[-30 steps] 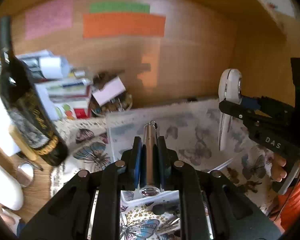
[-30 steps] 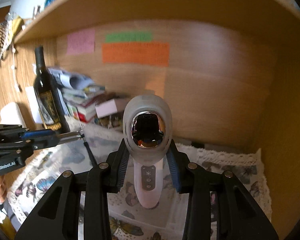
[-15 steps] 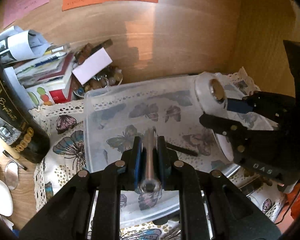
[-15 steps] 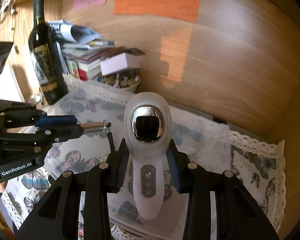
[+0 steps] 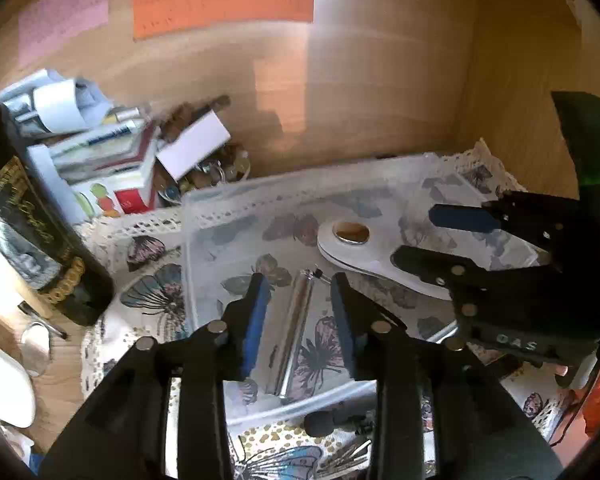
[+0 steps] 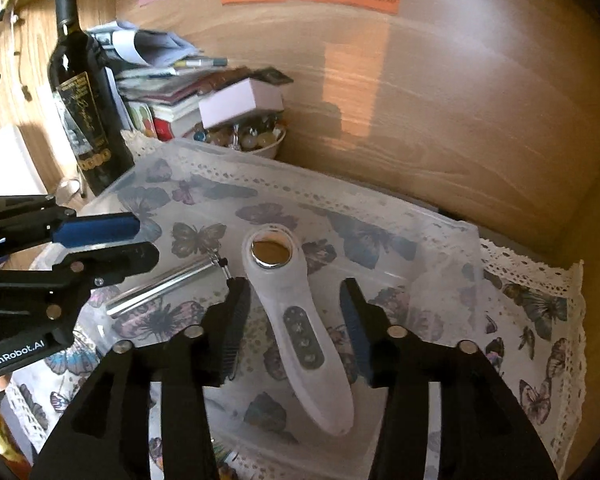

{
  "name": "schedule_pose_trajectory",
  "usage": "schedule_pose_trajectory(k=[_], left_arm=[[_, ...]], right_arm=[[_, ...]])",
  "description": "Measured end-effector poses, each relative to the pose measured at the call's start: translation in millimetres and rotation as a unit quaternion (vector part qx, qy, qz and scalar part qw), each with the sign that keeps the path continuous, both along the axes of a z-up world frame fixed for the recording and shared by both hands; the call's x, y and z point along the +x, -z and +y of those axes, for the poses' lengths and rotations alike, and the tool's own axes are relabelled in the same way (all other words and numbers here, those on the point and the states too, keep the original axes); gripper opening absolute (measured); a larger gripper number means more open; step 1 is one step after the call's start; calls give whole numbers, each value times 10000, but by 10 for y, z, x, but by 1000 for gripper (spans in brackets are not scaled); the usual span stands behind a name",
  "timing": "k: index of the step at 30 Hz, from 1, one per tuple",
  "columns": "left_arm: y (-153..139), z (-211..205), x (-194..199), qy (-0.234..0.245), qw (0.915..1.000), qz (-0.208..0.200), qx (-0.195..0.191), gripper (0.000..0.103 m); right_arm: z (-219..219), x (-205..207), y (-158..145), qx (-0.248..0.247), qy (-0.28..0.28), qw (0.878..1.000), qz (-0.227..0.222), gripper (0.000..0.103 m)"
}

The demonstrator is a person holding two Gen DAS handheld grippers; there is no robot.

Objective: Organize rigid objects
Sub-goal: 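Open both tools to release the rod and massager in the box, then grasp the white plug adapter with the left tool while the right tool grasps the black-gold bottle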

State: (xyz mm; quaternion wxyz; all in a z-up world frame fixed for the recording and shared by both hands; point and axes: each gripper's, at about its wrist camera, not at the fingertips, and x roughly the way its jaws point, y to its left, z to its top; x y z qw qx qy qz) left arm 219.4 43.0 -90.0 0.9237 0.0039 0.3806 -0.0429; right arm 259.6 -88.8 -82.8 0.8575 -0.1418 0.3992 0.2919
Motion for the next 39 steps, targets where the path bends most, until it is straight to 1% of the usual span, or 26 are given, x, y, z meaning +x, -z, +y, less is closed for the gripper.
schedule_pose_trajectory(k=[2, 3, 4, 5, 8, 9, 12, 14, 17, 20, 25, 31, 35, 39], left_arm=[[-69, -1, -64, -19, 9999, -102, 14, 46], [-104, 1, -97, -31, 9999, -157, 15, 49], [-149, 3, -144, -55, 9997, -233, 19, 54], [-183, 0, -175, -74, 9996, -283, 26, 56], [-294, 1, -304, -145, 9988, -473, 54, 69], [-320, -4, -342, -162, 9985, -523, 50, 71], [-399, 0, -485, -198, 9977, -652, 44, 82], [-433, -8, -591, -218, 9970, -741, 27, 90], [-444, -48, -724, -238, 9963, -825, 62, 96], [-393, -108, -849, -214, 9964, -819, 84, 97], [-159, -212, -991, -124, 9985, -540, 40, 98], [168, -335, -1104, -108, 9998, -96, -116, 98], [313, -429, -1184, -53, 9999, 39, -160, 98], [423, -497, -1236, -31, 9999, 97, -96, 98]], right_arm=[[-23, -68, -63, 82, 11, 9999, -100, 48], [-45, -110, -102, 122, 29, 9998, -161, 50], [-76, -160, -148, 176, 44, 9996, -227, 53], [-97, -205, -189, 223, 52, 9993, -283, 54], [-181, -363, -329, 342, 67, 9982, -489, 58], [-205, -419, -371, 370, 77, 9976, -573, 60], [-272, -592, -476, 458, 109, 9958, -788, 67], [-320, -714, -536, 501, 135, 9946, -898, 68], [-365, -864, -577, 539, 172, 9933, -1011, 69], [-429, -977, -568, 603, 214, 9929, -1003, 69], [-547, -1121, -442, 584, 318, 9941, -857, 70], [-674, -1156, -111, 439, 446, 9973, -377, 70], [-704, -1150, 91, 322, 442, 9985, -77, 70], [-654, -1115, 251, 140, 324, 9993, 119, 69]])
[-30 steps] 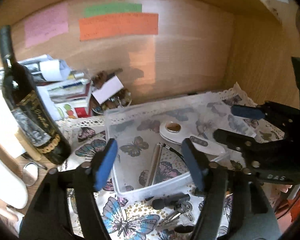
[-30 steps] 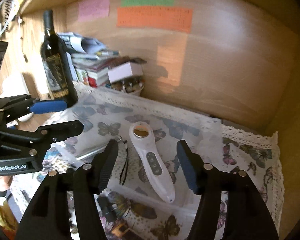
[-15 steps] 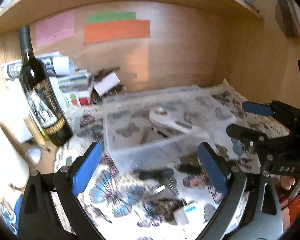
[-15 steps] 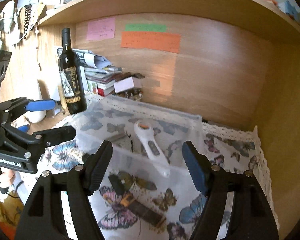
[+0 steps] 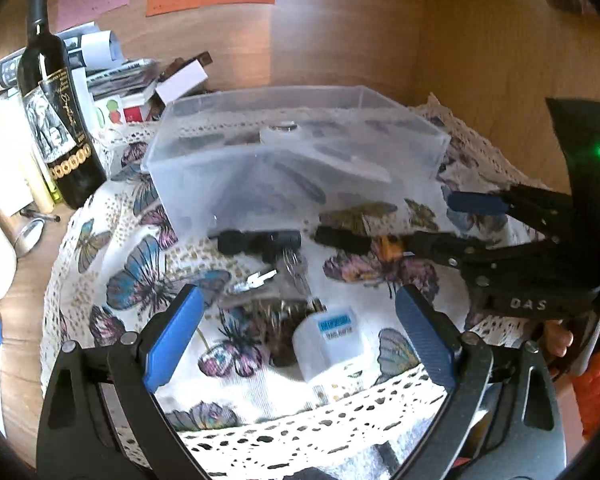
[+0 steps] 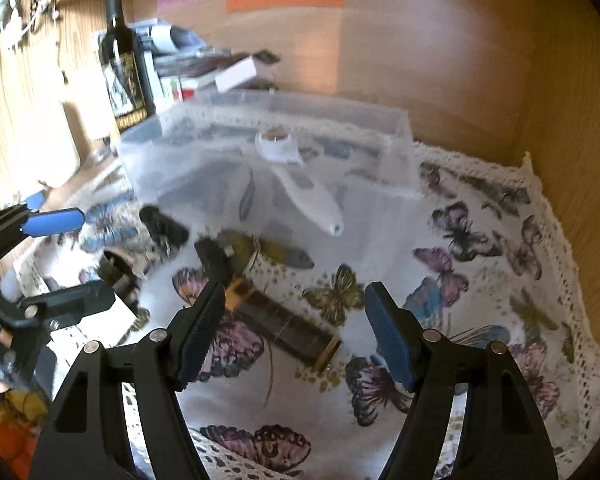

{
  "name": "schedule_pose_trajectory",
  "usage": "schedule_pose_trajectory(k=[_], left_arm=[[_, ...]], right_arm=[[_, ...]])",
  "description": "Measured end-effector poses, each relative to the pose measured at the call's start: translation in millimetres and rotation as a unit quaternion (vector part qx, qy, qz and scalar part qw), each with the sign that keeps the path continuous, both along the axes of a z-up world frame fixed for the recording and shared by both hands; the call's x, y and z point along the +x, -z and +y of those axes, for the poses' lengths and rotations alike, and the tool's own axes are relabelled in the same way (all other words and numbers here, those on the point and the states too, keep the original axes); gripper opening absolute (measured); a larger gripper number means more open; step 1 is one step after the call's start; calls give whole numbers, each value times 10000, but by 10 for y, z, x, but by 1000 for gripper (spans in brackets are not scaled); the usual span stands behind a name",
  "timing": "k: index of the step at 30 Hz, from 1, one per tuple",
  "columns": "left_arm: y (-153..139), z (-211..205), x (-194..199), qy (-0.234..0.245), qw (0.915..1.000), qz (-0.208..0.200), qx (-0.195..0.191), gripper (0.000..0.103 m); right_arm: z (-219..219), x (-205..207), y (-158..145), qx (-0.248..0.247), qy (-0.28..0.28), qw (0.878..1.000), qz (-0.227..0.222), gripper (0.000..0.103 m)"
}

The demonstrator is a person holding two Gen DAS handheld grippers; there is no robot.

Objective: Organize rigid objects
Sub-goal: 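Grasp the white plug adapter with the left tool while the right tool grasps the black-gold bottle, then carry the adapter and bottle over the clear box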

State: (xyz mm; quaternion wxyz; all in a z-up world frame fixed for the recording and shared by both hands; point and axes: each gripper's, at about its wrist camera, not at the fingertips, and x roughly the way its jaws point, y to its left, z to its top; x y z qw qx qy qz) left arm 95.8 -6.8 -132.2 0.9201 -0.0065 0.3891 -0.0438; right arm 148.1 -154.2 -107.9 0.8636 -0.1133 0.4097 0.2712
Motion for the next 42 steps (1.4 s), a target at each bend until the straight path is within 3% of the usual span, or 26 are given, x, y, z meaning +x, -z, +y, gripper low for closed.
schedule_pose_trajectory(k=[3, 7, 9, 12, 18, 29, 42], left_arm=[[77, 15, -34, 8, 10000, 92, 3, 97], [129, 127, -91, 32, 9996, 241, -152, 79], [138, 180, -117, 42, 9992, 276, -278, 73], [141, 222, -140, 100, 9986, 358, -380, 55], [158, 210, -191, 232, 9979, 404, -454, 38], [-26, 295, -308, 99, 9990, 38, -435, 36], [-437, 351, -187, 45, 9975, -648, -282, 36]], right_arm=[[70, 53, 83, -99, -113, 9997, 185, 68], [92, 118, 184, -156, -130, 9985, 500, 44], [79, 84, 172, -139, -121, 9987, 472, 39], [69, 5, 161, -100, -154, 9987, 485, 27], [35, -204, 153, -30, -220, 9988, 443, 22], [26, -335, 62, 131, -40, 9998, 177, 22], [27, -280, -429, 538, 102, 9973, -489, 22]])
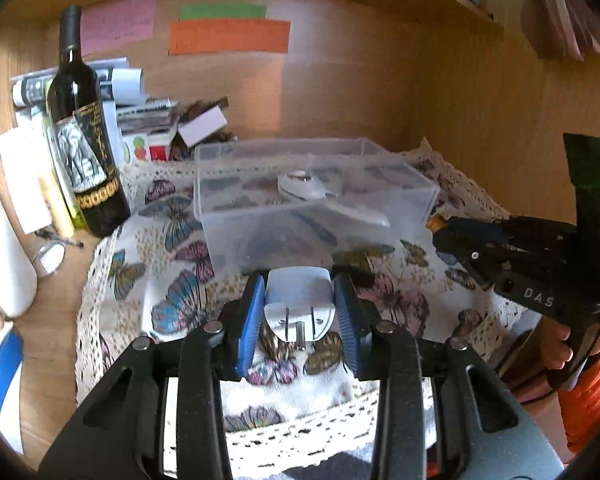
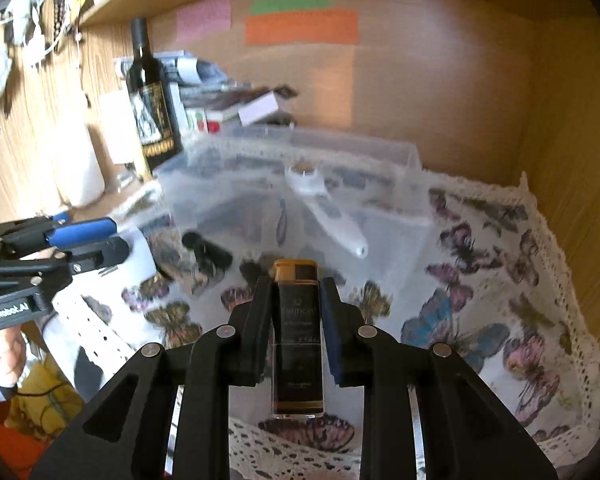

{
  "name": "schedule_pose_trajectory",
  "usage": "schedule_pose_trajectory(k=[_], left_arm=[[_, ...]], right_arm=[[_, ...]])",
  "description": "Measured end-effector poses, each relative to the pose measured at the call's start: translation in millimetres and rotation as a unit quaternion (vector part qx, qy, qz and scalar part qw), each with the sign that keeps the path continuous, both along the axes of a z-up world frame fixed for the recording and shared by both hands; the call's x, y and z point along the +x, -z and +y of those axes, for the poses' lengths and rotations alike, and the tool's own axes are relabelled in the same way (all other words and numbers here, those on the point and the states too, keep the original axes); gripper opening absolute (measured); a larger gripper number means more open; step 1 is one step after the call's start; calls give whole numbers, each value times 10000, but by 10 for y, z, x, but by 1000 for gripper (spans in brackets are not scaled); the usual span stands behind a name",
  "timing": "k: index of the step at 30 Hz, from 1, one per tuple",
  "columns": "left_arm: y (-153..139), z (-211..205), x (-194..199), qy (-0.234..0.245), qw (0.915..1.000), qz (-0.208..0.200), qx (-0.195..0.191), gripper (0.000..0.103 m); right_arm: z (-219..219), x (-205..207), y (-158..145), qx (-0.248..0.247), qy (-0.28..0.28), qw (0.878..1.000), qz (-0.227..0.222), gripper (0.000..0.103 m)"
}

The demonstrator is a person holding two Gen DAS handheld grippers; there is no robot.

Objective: Organize rigid objects
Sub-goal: 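Carry the adapter and bottle over the clear box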

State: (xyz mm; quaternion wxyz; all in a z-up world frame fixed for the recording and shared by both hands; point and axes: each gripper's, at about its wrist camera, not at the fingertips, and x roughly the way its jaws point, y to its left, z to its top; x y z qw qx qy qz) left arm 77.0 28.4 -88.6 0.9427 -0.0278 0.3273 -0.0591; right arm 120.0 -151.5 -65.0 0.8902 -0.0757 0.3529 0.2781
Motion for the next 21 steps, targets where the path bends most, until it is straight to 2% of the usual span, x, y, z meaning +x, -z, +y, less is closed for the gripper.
schedule_pose_trajectory(k=[7, 14, 21], left_arm=[[-165, 65, 151, -48, 9999, -124, -36, 36], [-445, 187, 339, -204, 9988, -439, 39, 36], [-540, 250, 673, -241, 9989, -402, 98, 36]], right_arm=[[-13, 129, -246, 175, 70, 9994, -298, 22], [-1, 385, -476, 301, 130, 9978, -584, 22], [92, 711, -616, 200, 145, 9961, -842, 22]])
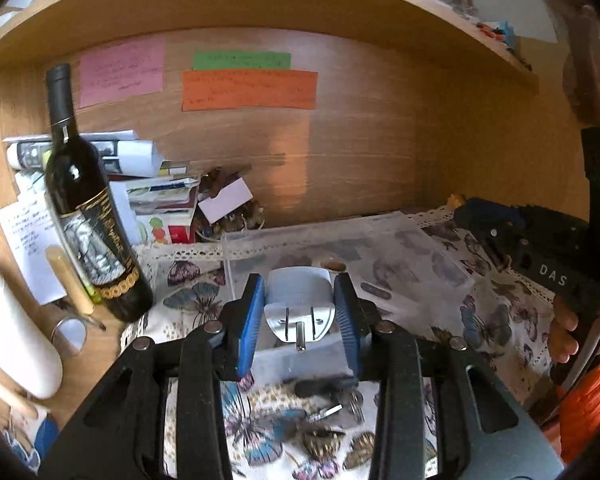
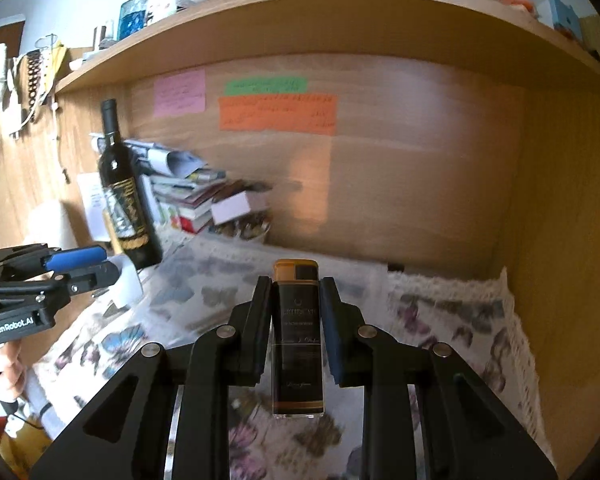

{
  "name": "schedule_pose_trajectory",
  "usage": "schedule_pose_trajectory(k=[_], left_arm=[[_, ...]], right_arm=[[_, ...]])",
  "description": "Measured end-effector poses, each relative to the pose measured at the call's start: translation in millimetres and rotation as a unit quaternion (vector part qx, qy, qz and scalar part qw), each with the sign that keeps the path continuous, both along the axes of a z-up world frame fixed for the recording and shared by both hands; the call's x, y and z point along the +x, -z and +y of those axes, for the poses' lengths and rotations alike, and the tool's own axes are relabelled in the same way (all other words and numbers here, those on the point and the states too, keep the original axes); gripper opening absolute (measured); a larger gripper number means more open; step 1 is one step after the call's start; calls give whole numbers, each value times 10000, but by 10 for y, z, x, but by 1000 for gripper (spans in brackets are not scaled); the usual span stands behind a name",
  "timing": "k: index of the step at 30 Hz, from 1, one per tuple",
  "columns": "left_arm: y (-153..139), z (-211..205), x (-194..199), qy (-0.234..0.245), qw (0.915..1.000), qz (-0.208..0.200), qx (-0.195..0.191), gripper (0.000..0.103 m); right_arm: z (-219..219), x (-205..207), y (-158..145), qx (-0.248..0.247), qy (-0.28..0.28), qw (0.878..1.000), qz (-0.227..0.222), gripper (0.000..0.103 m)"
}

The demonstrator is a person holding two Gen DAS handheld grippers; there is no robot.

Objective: Organize rigid objects
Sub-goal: 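Carry the adapter and bottle over the clear box, then open both tools to drop the adapter and bottle into the box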

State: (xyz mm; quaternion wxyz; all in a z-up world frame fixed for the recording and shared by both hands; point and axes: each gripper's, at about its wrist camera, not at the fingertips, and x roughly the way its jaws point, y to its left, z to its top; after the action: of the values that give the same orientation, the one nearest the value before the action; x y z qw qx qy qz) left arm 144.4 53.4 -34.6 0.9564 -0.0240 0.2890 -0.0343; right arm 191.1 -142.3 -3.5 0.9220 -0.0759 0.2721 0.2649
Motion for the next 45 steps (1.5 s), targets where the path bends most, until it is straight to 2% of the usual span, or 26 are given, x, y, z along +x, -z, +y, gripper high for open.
schedule_pose_trajectory(k=[7, 16, 25, 30, 34, 36, 38, 45], left_arm=[[151, -64, 364, 117, 9995, 291, 70, 36], [536, -158, 742, 269, 9957, 872, 157, 36], [714, -173, 848, 320, 9932, 1112, 122, 36], [672, -166, 817, 242, 9942, 1033, 164, 36], [540, -170, 699, 205, 9963, 798, 226, 37], [482, -179, 642, 199, 9970, 707, 242, 42], [410, -187, 567, 174, 9979, 575, 263, 52], [222, -190, 307, 104, 9991, 279, 316, 68]], right_arm=[[142, 333, 89, -172, 6, 9998, 47, 22], [251, 664, 502, -498, -8, 9968, 618, 22], [340, 811, 775, -815, -40, 9912, 1042, 22], [334, 794, 769, -873, -35, 9903, 1079, 23], [304, 721, 663, -788, -13, 9921, 978, 36], [280, 654, 574, -721, -18, 9934, 893, 38], [259, 597, 499, -644, -36, 9944, 836, 39], [182, 270, 226, -385, -132, 9979, 505, 50]])
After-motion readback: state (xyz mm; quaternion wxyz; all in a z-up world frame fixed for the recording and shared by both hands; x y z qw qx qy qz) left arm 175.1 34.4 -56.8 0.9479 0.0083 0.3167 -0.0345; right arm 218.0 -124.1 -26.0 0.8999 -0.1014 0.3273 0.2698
